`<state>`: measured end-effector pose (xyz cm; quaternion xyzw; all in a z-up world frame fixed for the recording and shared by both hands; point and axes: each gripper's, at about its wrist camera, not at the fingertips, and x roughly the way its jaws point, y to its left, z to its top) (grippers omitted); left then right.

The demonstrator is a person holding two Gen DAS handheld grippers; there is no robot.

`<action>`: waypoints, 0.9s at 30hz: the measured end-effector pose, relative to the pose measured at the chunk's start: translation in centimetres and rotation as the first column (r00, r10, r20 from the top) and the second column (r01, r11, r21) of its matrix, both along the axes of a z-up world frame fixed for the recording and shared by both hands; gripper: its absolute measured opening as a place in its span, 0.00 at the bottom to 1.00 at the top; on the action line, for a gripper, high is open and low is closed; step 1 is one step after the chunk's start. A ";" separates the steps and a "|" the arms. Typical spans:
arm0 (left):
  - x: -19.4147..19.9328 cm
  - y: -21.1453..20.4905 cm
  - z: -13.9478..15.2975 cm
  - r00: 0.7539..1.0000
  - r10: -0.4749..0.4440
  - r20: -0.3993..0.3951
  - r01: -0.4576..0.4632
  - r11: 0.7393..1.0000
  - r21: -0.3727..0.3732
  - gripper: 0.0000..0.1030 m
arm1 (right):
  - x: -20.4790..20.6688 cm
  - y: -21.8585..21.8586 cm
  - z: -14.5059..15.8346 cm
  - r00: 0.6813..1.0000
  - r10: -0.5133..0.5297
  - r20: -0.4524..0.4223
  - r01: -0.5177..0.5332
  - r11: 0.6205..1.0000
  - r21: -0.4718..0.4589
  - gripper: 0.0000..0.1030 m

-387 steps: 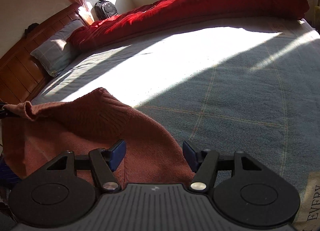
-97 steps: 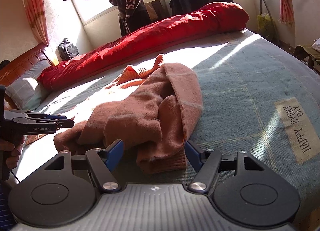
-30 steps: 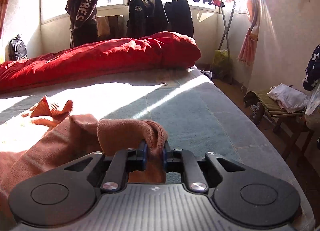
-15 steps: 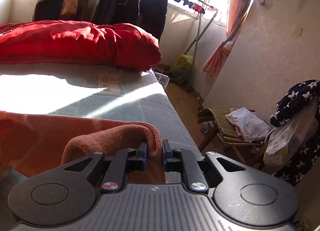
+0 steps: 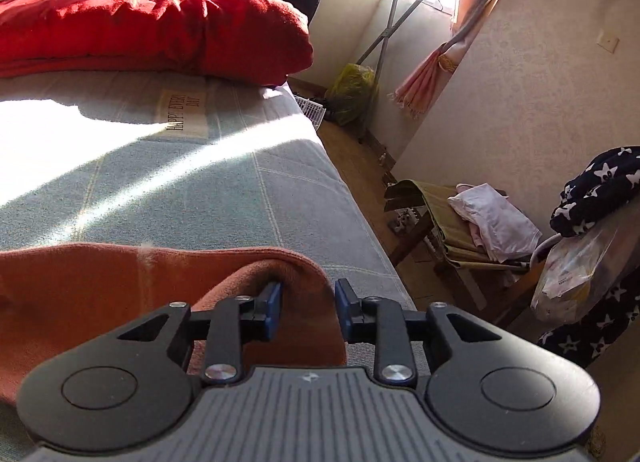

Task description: Fold clothes

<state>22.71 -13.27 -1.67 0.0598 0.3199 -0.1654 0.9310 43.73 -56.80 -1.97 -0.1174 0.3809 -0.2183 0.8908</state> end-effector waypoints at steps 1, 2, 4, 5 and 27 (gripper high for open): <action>0.0 0.0 0.0 1.000 -0.001 -0.001 0.001 1.000 -0.001 0.45 | -0.4 -0.3 0.2 1.000 0.004 0.002 -0.004 1.000 0.008 0.48; 0.0 -0.1 -0.1 1.000 -0.003 -0.003 0.003 1.000 -0.003 0.46 | -0.8 -0.7 0.4 1.000 0.005 0.005 -0.005 1.000 0.017 0.48; 0.0 -0.3 -0.1 1.000 -0.006 -0.003 0.006 1.000 -0.004 0.47 | -1.6 -1.4 1.0 1.000 0.003 0.010 -0.004 0.999 0.041 0.49; 0.0 -0.4 -0.1 1.000 -0.008 -0.003 0.008 1.000 -0.005 0.47 | -2.1 -2.3 1.5 1.000 -0.012 0.023 0.010 0.997 0.075 0.49; 0.0 -3.0 -0.4 0.999 -0.047 -0.014 0.047 0.999 0.011 0.51 | -6.8 -5.9 -5.5 0.954 -0.288 0.081 0.199 0.814 0.545 0.22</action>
